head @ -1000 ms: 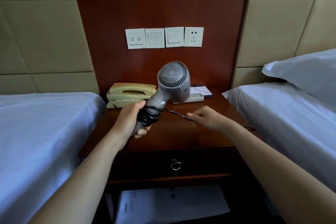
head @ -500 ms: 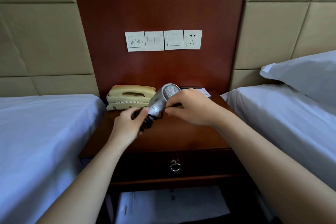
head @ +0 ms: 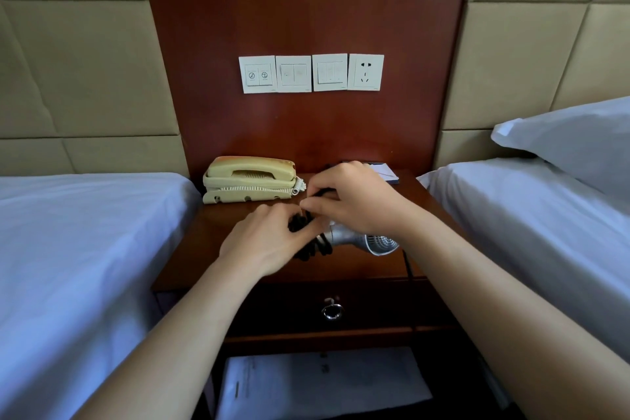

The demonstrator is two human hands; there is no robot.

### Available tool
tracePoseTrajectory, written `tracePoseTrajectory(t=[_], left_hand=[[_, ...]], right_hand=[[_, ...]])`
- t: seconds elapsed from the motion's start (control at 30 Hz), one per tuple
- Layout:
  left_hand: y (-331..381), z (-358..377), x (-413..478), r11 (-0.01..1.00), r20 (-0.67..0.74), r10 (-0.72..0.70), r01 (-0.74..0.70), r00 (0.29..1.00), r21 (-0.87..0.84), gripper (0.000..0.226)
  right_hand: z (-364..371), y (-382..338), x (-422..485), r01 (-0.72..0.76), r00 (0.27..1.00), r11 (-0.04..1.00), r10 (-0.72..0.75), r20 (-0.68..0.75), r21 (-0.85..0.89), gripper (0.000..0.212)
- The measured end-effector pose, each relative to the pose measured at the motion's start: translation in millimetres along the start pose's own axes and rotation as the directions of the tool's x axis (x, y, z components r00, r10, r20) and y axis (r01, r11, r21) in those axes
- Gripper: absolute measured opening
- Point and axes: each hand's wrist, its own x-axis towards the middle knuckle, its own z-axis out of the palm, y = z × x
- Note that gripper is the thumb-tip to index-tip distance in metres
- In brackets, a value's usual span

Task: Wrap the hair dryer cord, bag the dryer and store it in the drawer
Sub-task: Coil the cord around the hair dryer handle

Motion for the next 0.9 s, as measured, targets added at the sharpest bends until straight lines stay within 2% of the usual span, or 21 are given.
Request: tracePoseTrajectory(t=[0.2,0.33,0.4,0.47,0.53,0.6,0.63,0.77,0.9], left_hand=[[-1.8,-5.2,-1.8,0.997,-0.088,0.04,-0.034,0.995,0.064,0.047],[-13.7,-7.9,0.2,1.0,-0.111,0.017,-0.019,0.994,-0.009,0.04],[-23.6,-7.8,2.3,0.989,-0.076,0.006,-0.017,0.997,-0.145,0.045],[-31.2,-8.3,4.0,0.923,-0.004,0.022,-0.021,1.0,-0.385,0.046],[-34.0,-7.1,5.6,0.808,0.062,0.05,-0.004,0.997,-0.589,0.04],[-32.8,-6.7,5.4,0.713,0.12,0.059,0.042,0.991,-0.7,0.037],[-31.6,-6.1,5.6,0.679,0.14,0.067,0.058,0.988,-0.732,0.035],[-25.6,-2.6,8.0,0.552,0.148,0.082,0.079,0.986,-0.83,0.043],[-25.4,1.0,13.4,0.366,0.134,0.016,0.119,0.991,-0.923,0.064]], right_hand=[[-11.8,19.4,-0.7,-0.119,0.993,0.966,0.115,0.028,0.23,0.029],[-18.3,48.2,-3.7,-0.2,0.98,0.917,0.192,0.058,0.345,0.035],[-19.1,63.2,-7.4,-0.235,0.971,0.894,0.236,0.046,0.381,0.038],[-17.8,77.7,-13.3,-0.278,0.957,0.838,0.284,0.06,0.47,0.037],[-14.4,89.2,-19.7,-0.347,0.93,0.7,0.342,0.134,0.624,0.035],[-6.8,98.4,-22.4,-0.38,0.91,0.594,0.377,0.172,0.709,0.034],[-1.9,101.0,-22.3,-0.393,0.901,0.591,0.402,0.165,0.704,0.033],[18.1,104.8,-20.6,-0.424,0.89,0.731,0.445,0.098,0.535,0.025],[23.4,98.0,-21.5,-0.396,0.915,0.849,0.331,0.231,0.35,0.033]])
